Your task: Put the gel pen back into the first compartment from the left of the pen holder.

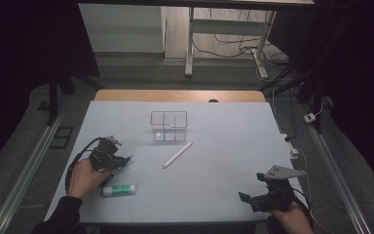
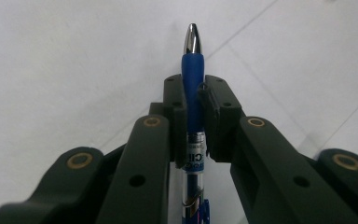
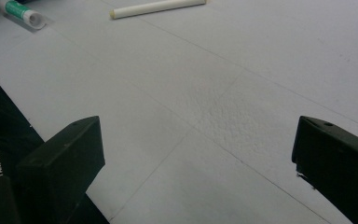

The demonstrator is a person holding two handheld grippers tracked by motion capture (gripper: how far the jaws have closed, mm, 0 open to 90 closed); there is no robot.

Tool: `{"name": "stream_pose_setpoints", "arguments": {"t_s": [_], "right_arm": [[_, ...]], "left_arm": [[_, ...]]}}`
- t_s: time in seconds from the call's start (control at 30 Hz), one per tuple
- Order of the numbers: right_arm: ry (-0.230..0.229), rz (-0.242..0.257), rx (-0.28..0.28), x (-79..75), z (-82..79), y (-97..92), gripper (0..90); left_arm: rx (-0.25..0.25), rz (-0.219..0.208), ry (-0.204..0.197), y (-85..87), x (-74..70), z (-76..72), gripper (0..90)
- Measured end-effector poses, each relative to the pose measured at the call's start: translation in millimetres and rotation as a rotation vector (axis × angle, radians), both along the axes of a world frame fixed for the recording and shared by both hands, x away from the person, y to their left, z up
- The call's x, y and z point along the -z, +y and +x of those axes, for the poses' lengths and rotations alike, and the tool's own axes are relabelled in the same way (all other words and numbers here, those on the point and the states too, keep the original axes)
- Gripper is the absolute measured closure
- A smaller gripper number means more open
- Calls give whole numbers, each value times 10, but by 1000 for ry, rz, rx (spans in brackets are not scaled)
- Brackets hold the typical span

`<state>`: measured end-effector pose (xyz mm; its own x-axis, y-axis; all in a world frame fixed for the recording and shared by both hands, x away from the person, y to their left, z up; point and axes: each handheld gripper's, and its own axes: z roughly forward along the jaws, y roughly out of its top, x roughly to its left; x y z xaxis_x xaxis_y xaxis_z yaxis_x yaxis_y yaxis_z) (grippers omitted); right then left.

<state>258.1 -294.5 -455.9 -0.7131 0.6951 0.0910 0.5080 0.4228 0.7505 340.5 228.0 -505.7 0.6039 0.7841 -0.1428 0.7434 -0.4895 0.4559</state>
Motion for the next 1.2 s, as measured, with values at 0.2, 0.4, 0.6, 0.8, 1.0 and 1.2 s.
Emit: {"name": "stream_pose_setpoints", "arguments": {"t_s": [0.2, 0.4, 0.6, 0.8, 1.0, 1.2], "right_arm": [[1, -1, 1, 0, 0, 1, 19], [2, -5, 1, -1, 5, -3, 19], [5, -3, 7, 1, 9, -5, 19], [8, -1, 9, 2, 10, -6, 19], [11, 3, 11, 1, 12, -10, 19], [12, 4, 12, 1, 14, -14, 19]], "left_arm": [[-16, -61, -78, 27, -133, -25, 800], [-33, -130, -144, 50, -256, -21, 799], [-42, -181, -219, 34, -407, -7, 799], [-43, -212, -259, -10, -516, 32, 799], [-51, -266, -315, -70, -634, 129, 799], [-60, -309, -335, -96, -684, 213, 799]]}}
